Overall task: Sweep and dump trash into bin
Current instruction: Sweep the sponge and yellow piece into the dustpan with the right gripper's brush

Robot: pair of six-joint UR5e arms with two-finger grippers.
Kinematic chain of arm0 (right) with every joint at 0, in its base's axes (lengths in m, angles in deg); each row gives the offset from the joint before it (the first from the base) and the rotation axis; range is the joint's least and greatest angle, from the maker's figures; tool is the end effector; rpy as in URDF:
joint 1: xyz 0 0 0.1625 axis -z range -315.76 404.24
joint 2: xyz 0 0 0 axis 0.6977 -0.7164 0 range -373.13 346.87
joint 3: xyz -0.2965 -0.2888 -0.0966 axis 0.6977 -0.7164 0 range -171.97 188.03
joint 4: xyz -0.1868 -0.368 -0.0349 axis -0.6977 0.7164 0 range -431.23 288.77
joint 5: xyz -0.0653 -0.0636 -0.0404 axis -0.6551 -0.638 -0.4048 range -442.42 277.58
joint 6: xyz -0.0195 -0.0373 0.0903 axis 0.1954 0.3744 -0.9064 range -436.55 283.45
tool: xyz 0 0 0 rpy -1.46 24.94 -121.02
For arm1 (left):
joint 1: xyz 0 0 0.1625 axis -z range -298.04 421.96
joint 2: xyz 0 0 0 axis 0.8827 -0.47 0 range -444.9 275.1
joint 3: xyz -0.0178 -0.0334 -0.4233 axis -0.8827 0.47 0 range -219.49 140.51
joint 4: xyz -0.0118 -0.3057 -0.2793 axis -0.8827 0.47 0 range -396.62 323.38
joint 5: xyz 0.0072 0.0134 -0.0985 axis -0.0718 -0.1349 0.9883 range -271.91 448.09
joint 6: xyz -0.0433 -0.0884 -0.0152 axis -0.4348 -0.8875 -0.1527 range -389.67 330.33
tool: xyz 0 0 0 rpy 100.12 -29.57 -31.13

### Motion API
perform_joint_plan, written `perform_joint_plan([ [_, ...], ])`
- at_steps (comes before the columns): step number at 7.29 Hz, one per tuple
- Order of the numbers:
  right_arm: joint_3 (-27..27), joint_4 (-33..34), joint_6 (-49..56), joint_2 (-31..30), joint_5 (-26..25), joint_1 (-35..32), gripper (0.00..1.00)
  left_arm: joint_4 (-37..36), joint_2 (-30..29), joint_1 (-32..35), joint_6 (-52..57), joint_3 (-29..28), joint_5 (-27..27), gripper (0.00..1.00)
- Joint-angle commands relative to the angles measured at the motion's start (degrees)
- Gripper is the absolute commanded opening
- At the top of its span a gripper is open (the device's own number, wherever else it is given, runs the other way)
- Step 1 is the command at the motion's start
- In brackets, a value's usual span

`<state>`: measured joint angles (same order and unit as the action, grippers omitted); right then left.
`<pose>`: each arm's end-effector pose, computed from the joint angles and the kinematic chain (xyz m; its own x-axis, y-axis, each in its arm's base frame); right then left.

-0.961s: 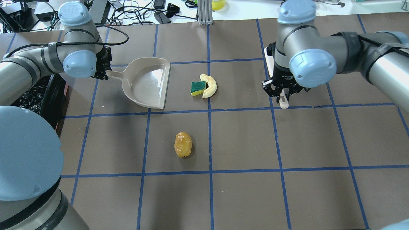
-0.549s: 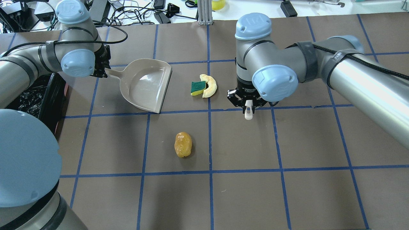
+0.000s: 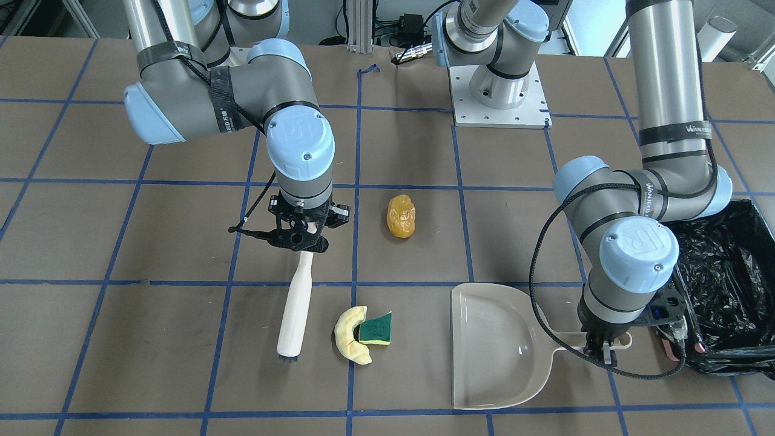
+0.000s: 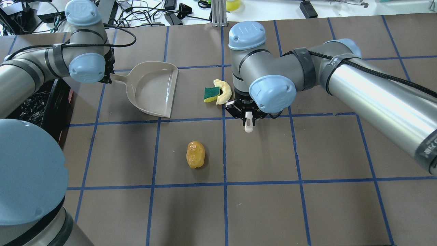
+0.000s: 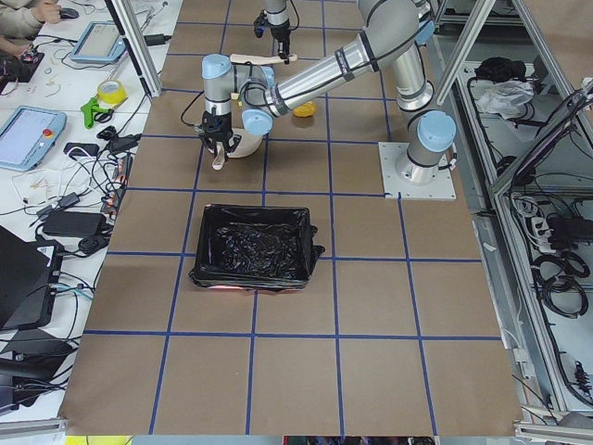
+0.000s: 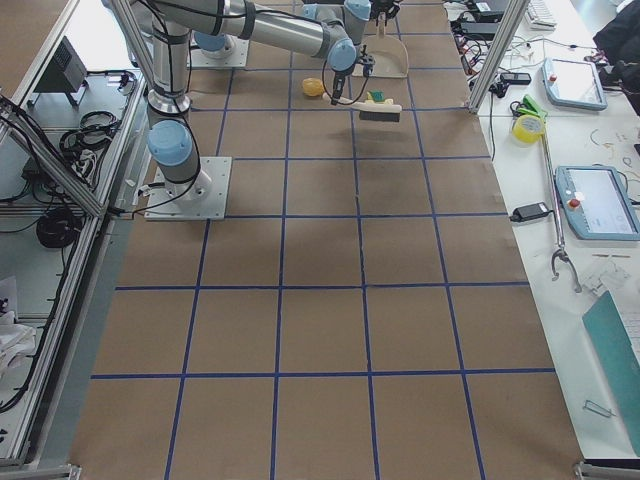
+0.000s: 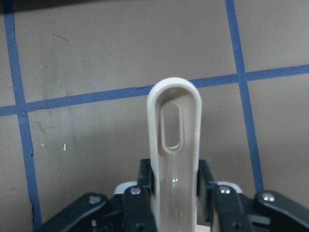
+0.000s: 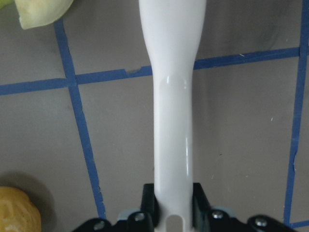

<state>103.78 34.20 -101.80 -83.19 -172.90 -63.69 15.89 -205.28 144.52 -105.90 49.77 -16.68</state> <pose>0.3043 -0.5098 0.2762 -0.9893 0.1197 0.0835 0.1317 0.9787 0.1577 -0.0205 -0.6761 0.2533 -0.1023 -0.9921 0.0726 -0.9574 0.0784 -0.2779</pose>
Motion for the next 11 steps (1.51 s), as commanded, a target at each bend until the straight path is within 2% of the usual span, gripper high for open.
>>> perform_joint_plan([
  [1, -0.04, 0.13, -2.08, 0.35, 0.91, -0.17, 0.05, -0.04, -0.29, 1.55, -3.63, 0.03, -2.1, 0.0],
  [4, -0.56, 1.18, -4.18, 2.1, 1.7, -2.19, 0.05, -0.12, -0.91, 1.99, -4.0, 0.21, -3.94, 0.0],
  [5, -2.48, 1.53, -4.72, 4.29, 2.75, -3.76, 0.05, -0.3, -1.08, 2.08, -4.44, 0.21, -4.65, 0.0],
  [8, -12.14, 1.01, -7.09, 13.25, 5.38, -8.15, 0.05, -0.48, -1.17, 2.61, -5.15, 0.21, -5.8, 0.0],
  [9, -14.95, 0.92, -7.79, 14.93, 5.66, -8.87, 0.05, -0.48, -1.09, 2.61, -5.15, 0.21, -5.8, 0.0],
  [11, -20.67, 0.92, -7.1, 18.0, 9.34, -9.83, 0.05, -0.56, -1.08, 2.61, -5.15, 0.04, -5.8, 0.0],
])
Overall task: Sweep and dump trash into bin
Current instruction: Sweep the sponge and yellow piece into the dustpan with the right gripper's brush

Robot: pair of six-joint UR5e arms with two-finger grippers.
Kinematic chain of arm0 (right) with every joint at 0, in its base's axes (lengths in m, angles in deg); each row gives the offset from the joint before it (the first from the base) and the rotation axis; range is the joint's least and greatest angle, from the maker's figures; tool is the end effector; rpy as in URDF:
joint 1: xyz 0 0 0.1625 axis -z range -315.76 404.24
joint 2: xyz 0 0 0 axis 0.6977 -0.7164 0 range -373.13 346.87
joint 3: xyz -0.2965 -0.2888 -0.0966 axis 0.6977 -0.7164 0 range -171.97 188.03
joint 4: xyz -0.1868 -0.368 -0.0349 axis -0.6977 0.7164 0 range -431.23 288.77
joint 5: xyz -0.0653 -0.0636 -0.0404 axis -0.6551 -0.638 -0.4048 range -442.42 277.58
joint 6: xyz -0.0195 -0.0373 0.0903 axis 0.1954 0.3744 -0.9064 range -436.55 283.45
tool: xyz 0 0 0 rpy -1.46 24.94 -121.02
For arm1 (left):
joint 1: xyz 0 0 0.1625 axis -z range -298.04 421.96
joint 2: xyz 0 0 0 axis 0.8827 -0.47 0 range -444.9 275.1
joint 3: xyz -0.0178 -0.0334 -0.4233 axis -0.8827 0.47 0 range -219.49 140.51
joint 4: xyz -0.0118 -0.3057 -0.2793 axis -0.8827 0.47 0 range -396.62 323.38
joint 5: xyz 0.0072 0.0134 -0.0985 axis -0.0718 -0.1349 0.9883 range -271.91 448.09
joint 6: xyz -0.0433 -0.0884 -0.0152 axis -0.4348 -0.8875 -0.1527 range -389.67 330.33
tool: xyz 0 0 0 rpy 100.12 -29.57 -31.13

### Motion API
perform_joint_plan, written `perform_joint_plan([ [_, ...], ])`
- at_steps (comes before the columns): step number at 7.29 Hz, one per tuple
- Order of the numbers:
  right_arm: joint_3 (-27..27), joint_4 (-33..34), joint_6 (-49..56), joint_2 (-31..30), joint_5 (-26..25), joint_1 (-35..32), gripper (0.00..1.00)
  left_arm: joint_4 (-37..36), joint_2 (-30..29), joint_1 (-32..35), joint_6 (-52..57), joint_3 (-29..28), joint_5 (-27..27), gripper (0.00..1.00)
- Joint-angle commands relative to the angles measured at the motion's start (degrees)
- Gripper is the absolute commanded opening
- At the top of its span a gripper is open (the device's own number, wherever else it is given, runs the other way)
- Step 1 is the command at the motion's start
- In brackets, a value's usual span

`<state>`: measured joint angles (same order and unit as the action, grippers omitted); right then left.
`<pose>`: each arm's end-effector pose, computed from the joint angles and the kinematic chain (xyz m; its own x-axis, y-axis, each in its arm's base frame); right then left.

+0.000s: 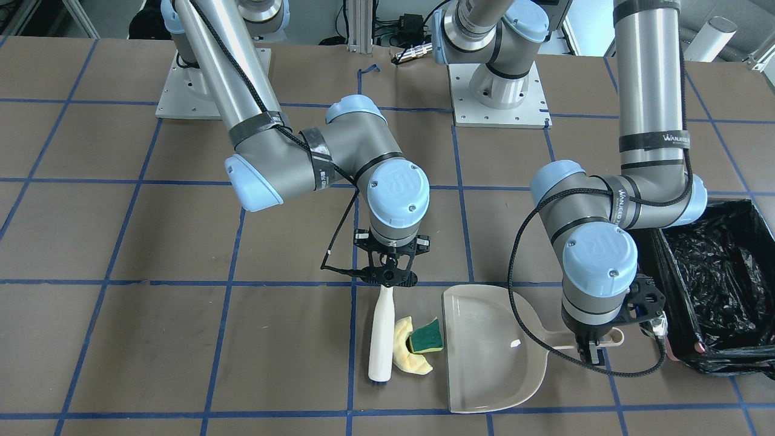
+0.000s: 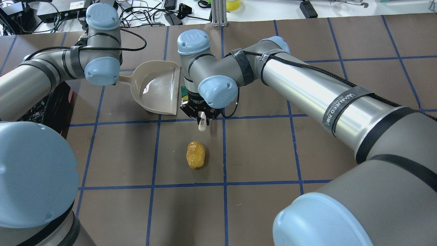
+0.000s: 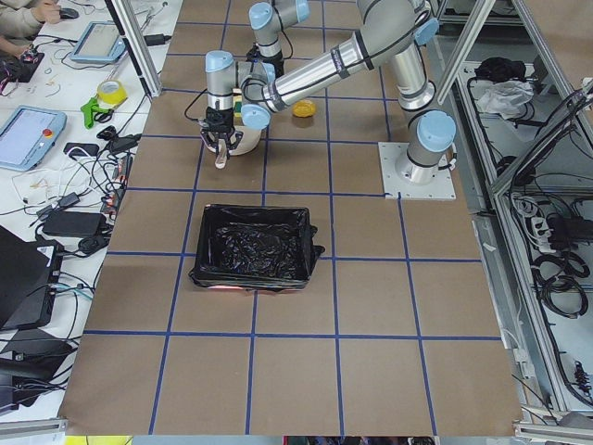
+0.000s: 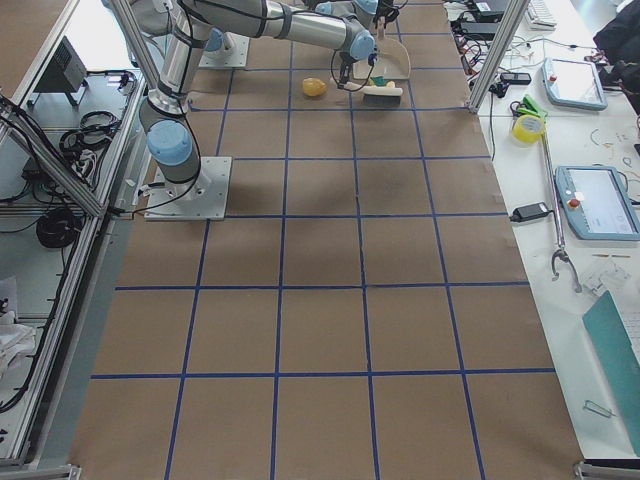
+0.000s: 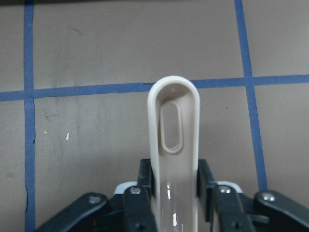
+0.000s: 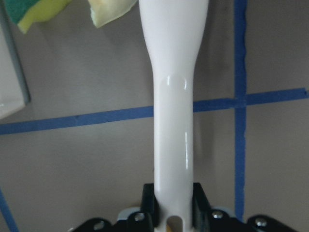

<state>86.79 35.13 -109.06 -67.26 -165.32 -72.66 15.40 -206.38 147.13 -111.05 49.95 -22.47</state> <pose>0.4421 -0.5494 0.2312 -0.9937 0.1091 -0.0258 0.1024 0.9770 0.1872 -0.0416 -0.6747 0.2430 -0.0564 -0.9960 0.0693 -0.9313 0.0275 -0.3631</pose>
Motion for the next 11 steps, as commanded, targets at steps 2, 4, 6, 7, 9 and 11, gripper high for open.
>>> perform_joint_plan([
  [2, -6.08, 0.16, 0.43, 3.06, 4.74, -1.31, 0.05, -0.07, 0.01, 0.09, -0.01, -0.05, 0.08, 0.0],
  [4, -8.0, 0.69, -0.26, 3.15, 8.43, -1.84, 0.05, -0.07, 0.01, 0.09, -0.01, -0.05, 0.17, 0.0],
  [6, -8.63, 0.78, -0.88, 3.41, 11.59, -1.93, 0.05, -0.07, 0.28, 0.17, 0.08, -0.05, 0.25, 0.0],
  [7, -8.98, 0.69, -2.88, 3.5, 14.14, -1.93, 0.05, -0.07, 0.28, 0.26, 0.26, -0.05, 0.26, 0.0],
  [9, -9.24, -3.32, -2.73, 2.63, 12.16, -1.75, 0.06, -0.07, 0.28, 0.35, 0.17, -0.05, 0.26, 0.0],
  [11, -9.6, -9.57, -2.03, 0.08, 10.56, -0.7, 0.06, -0.07, 0.28, 0.35, 0.17, -0.05, 0.34, 0.0],
])
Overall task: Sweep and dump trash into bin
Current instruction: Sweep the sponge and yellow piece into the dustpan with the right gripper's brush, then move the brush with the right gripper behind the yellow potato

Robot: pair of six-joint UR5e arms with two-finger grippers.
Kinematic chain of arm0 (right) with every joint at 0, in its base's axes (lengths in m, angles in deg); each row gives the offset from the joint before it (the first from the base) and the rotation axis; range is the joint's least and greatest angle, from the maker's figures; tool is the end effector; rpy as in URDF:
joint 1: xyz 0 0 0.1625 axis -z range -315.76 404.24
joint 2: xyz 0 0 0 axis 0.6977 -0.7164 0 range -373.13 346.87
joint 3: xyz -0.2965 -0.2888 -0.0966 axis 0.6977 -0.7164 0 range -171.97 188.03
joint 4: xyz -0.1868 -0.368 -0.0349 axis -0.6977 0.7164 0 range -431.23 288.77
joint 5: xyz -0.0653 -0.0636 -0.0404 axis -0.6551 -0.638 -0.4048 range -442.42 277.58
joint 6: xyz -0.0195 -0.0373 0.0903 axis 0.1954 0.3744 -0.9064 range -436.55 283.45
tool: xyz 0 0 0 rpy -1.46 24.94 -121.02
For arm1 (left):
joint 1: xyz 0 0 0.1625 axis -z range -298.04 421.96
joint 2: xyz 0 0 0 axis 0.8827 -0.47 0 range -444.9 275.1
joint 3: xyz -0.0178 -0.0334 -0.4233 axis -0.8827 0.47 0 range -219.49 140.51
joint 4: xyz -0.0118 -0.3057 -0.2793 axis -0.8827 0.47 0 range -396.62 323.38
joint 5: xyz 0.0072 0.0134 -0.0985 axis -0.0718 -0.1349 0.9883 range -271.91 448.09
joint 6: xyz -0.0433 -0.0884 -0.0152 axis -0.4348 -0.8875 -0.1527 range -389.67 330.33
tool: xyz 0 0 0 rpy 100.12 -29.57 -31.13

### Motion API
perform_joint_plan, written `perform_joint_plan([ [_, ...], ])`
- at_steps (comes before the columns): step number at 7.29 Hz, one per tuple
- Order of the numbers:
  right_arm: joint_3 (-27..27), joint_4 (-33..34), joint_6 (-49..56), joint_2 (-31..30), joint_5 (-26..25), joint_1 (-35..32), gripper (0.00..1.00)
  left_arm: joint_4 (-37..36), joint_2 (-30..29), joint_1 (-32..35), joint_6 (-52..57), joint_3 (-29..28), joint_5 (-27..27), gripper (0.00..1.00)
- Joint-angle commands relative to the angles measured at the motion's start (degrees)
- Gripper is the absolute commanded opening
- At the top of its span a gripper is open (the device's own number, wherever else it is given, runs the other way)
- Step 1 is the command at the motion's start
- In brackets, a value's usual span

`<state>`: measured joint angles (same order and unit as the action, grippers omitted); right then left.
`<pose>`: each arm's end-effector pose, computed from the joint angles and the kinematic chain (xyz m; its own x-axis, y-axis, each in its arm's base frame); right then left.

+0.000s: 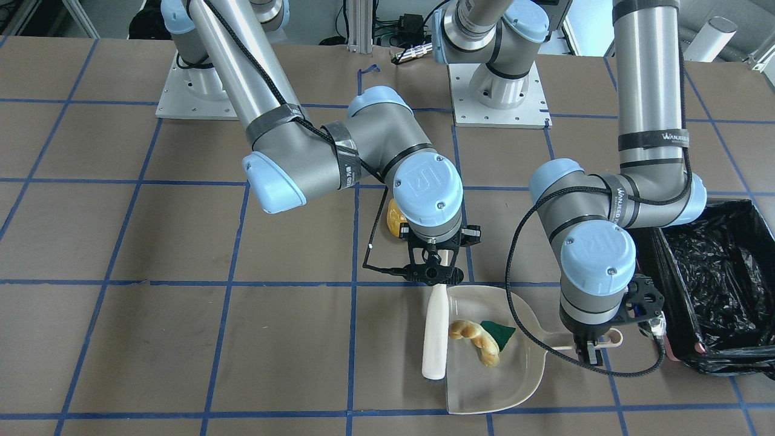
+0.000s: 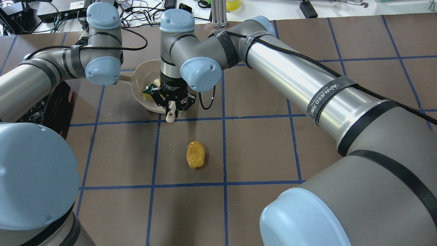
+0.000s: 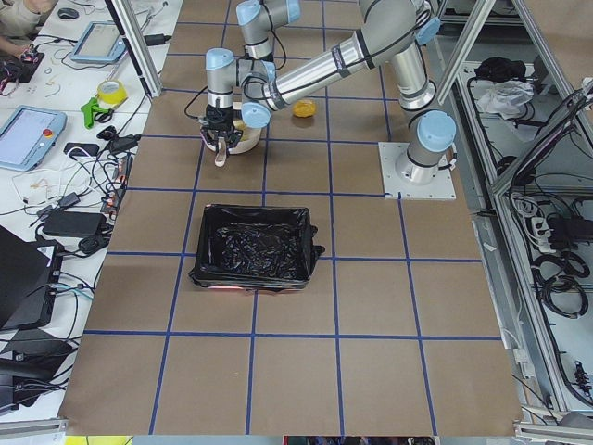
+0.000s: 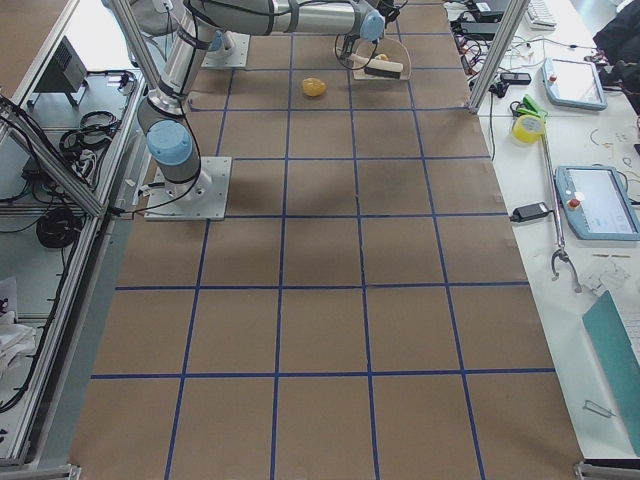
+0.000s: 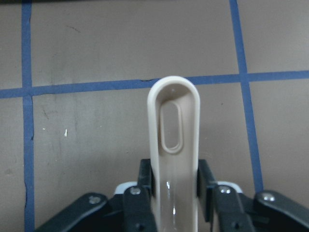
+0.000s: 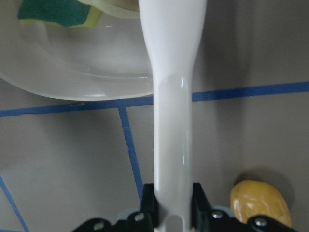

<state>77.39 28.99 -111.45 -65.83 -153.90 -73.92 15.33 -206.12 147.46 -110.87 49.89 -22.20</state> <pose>0.4861 -0.5584 0.2830 -0.9677 0.1601 -0.1946 0.1034 0.9565 0.2727 -0.0459 -0.6746 0.2465 -0.0654 -0.9950 0.0756 -0.9324 0.0339 -0.3598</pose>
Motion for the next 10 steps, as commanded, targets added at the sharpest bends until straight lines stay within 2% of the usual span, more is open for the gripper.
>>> perform_joint_plan([
  [1, -0.28, -4.23, 1.06, -1.7, -3.73, 1.27, 0.06, 0.0, 0.02, 0.02, 0.0, 0.0, 0.07, 0.0],
  [3, 0.77, -12.88, 9.89, -7.04, -12.15, 4.42, 0.06, 0.09, -0.07, 0.02, -0.09, 0.0, 0.42, 0.0],
  [4, 2.78, -15.46, 12.55, -9.42, -14.2, 5.31, 0.06, 0.26, 0.63, 0.02, 0.61, 0.35, 0.85, 0.0],
  [5, 6.19, -15.49, 12.92, -11.7, -16.48, 5.49, 0.05, 1.66, 2.37, -0.07, 1.31, 0.96, 3.47, 0.0],
  [7, 14.27, -13.91, 13.28, -16.97, -16.68, 5.93, 0.05, 2.71, 3.09, -0.33, 1.67, 2.54, 5.77, 0.0],
  [8, 16.66, -13.73, 13.71, -19.52, -16.85, 5.93, 0.05, 6.73, 3.88, -1.11, 1.67, 3.25, 7.0, 0.0],
  [10, 21.58, -13.82, 14.07, -24.53, -16.68, 5.84, 0.05, 7.55, 5.81, -3.13, 1.67, 6.75, 6.05, 0.0],
])
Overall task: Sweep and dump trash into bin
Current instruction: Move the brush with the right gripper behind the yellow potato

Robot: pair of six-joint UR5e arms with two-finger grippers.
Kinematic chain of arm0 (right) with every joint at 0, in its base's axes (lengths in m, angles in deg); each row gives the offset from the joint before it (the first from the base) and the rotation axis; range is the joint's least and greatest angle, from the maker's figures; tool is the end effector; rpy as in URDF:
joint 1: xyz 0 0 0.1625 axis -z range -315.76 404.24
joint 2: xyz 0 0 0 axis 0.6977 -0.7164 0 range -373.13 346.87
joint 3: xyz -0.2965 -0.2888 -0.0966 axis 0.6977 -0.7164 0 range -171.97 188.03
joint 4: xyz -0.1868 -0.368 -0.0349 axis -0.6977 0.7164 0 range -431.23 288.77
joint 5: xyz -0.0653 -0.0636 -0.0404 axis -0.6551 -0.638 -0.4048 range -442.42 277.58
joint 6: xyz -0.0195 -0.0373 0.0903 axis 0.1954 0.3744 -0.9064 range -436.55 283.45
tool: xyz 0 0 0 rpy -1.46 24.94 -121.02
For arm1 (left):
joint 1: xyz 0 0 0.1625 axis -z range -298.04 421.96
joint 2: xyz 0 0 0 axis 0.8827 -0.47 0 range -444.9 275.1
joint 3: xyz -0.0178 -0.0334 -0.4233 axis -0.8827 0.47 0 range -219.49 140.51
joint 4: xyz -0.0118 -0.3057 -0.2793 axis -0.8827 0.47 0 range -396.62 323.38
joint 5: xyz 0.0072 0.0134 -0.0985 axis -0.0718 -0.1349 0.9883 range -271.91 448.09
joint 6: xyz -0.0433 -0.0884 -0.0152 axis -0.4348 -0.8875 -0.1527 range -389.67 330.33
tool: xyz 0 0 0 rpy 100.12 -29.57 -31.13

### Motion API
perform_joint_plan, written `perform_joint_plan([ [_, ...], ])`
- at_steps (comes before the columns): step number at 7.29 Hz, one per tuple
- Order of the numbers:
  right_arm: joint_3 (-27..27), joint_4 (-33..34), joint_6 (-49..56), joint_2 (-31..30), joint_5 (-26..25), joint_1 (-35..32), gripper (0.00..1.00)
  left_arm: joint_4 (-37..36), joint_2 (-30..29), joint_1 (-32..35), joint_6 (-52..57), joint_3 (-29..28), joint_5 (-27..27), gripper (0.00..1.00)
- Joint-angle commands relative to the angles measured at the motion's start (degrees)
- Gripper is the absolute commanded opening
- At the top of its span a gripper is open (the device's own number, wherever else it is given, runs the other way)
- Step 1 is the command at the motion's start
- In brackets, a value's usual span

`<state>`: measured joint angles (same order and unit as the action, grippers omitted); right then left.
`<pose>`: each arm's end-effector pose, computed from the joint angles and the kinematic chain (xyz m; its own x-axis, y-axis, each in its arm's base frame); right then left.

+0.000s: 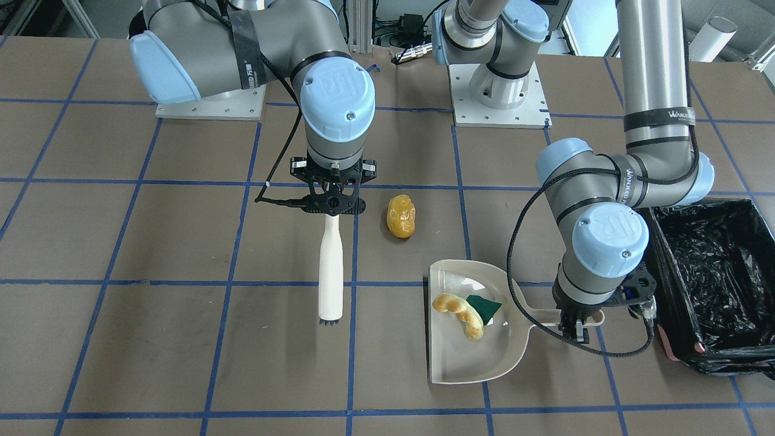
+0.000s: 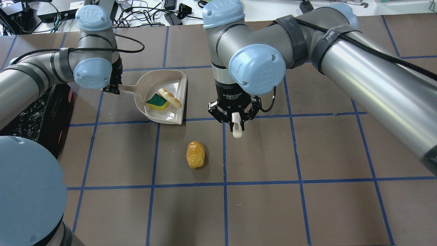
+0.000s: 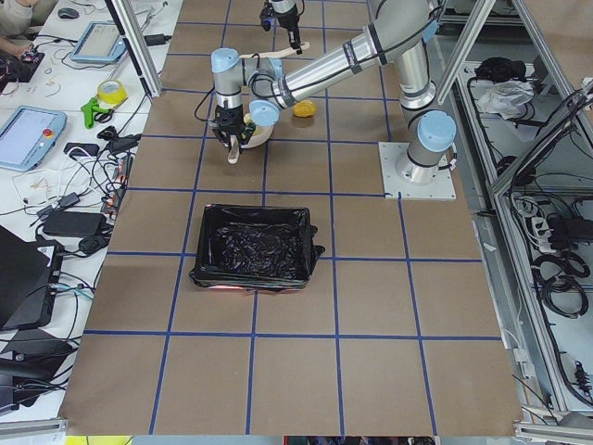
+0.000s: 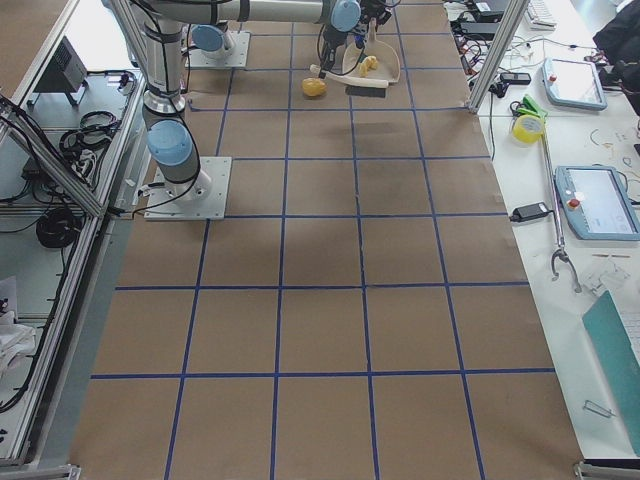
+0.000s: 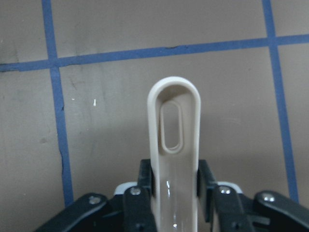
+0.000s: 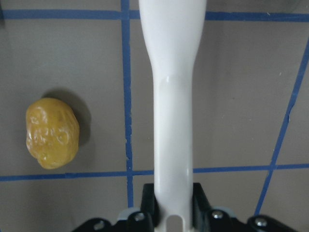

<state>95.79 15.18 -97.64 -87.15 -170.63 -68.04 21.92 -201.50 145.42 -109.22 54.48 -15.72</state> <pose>0.3399 -0.4696 0.3531 -0.9965 -0.0276 0.0794 -0.0035 0.9574 0.2888 -0.0371 -0.6376 0.2478 -0.0626 -0.9976 -0.0280 -0.9690 0.0675 -0.2377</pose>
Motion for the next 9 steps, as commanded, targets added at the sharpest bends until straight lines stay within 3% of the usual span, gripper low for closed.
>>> perform_joint_plan([
  [1, 5.91, 0.08, 0.09, -5.33, 0.32, -0.39, 0.05, 0.7, 2.86, -2.41, 0.79, 4.45, -0.52, 0.0],
  [6, 17.6, 2.26, -6.31, -13.17, 1.29, -2.67, 0.05, -1.66, 11.38, -3.74, 5.27, 12.44, -2.81, 0.0],
  [9, 18.67, 3.94, -15.53, -12.56, 4.95, -8.99, 0.05, -12.54, 15.7, -3.04, 10.2, 20.97, -2.81, 0.0],
])
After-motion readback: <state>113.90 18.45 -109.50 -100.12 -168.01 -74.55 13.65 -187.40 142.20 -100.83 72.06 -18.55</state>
